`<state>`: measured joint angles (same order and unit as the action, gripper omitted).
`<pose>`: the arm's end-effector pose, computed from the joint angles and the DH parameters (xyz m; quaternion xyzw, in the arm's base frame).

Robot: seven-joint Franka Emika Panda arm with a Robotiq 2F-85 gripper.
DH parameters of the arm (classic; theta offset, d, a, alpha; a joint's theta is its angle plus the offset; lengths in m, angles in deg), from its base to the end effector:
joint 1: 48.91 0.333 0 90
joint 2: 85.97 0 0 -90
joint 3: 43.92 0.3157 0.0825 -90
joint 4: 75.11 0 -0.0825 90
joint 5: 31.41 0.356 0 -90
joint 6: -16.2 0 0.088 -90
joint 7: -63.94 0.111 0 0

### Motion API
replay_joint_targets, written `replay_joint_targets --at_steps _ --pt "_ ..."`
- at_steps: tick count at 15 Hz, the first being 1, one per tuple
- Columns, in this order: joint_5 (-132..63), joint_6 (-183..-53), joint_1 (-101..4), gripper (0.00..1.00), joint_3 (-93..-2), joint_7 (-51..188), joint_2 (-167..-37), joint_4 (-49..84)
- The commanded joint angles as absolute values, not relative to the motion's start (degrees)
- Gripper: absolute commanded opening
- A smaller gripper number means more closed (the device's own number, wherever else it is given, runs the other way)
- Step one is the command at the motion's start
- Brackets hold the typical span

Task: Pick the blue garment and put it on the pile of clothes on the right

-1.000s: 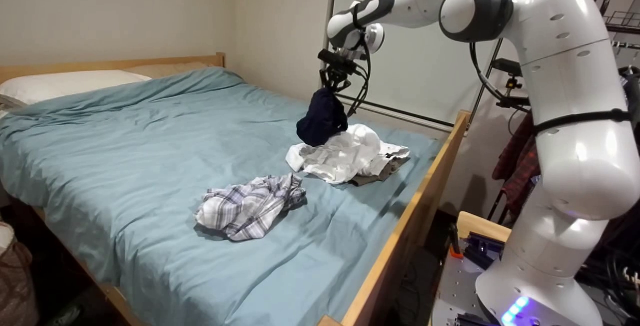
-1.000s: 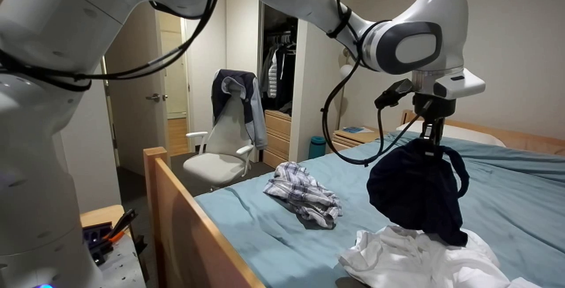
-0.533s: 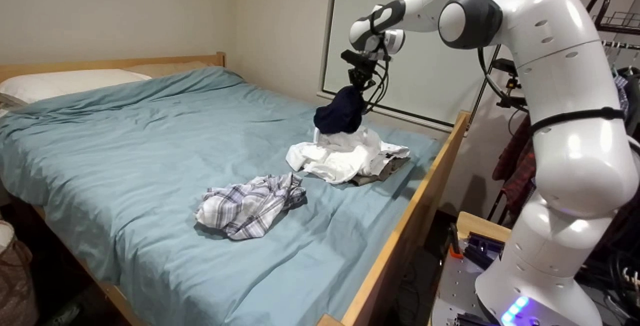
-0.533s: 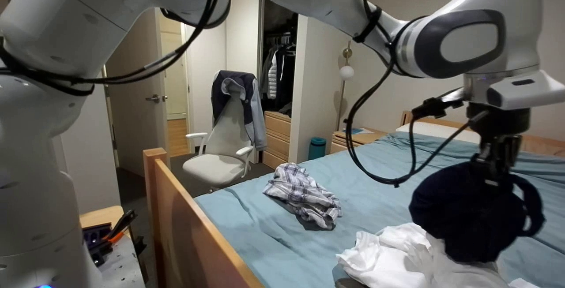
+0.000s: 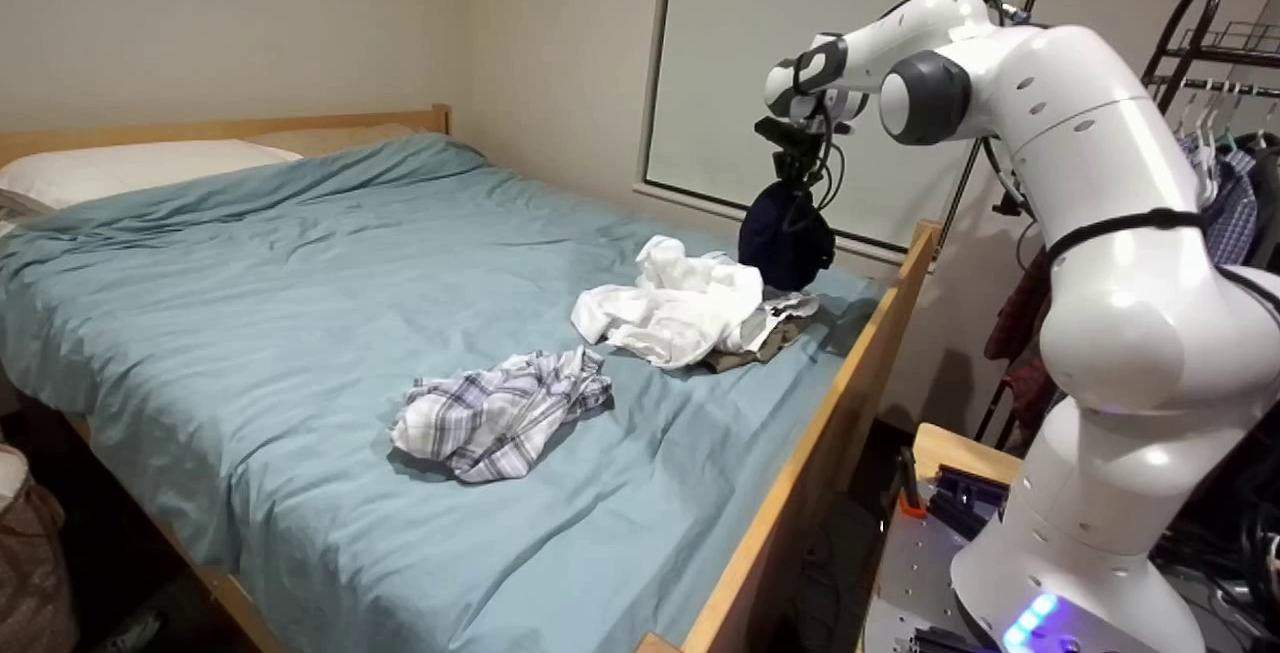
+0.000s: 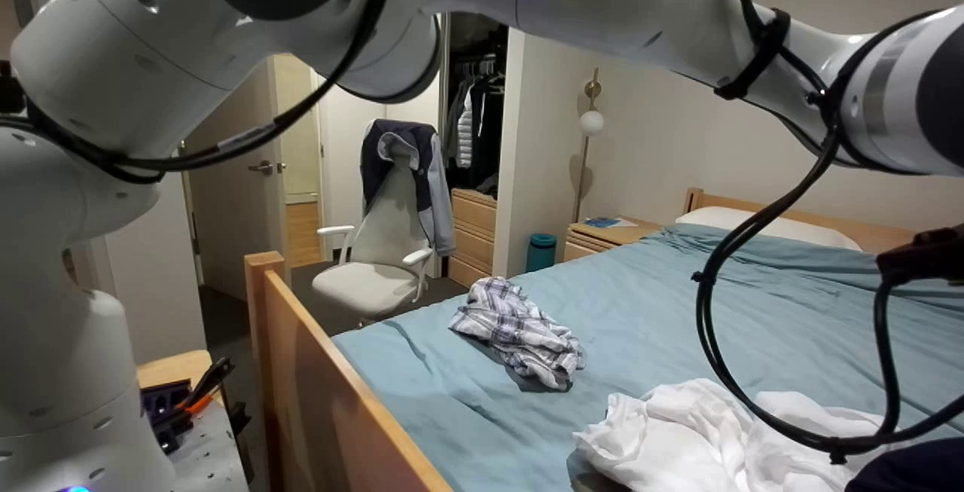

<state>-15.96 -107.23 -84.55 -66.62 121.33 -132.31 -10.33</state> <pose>0.4877 -0.5782 0.3770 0.5407 -0.8304 0.1339 0.0125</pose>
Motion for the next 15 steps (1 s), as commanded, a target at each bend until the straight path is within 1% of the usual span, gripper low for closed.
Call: replay_joint_targets --at_steps 1,5,7,8,9,10,13,15 --pt "-14.17 -107.00 -84.45 0.03 -63.84 116.85 -128.77 -7.90" --pt "-11.25 -114.25 -82.51 0.03 -60.52 111.64 -121.35 1.02" --pt "-10.56 -115.67 -82.05 0.03 -58.92 108.90 -119.21 4.23" --pt "-10.75 -114.96 -81.91 0.36 -58.60 108.69 -118.64 5.11" --pt "-11.73 -114.80 -81.68 0.38 -58.67 108.66 -118.72 5.67" --pt "-11.78 -114.89 -81.67 0.44 -58.63 108.72 -118.56 6.21" --pt "-11.11 -113.78 -82.66 0.64 -58.08 107.08 -119.50 5.62" --pt "-9.54 -111.50 -82.98 0.75 -58.43 105.71 -120.73 3.52"
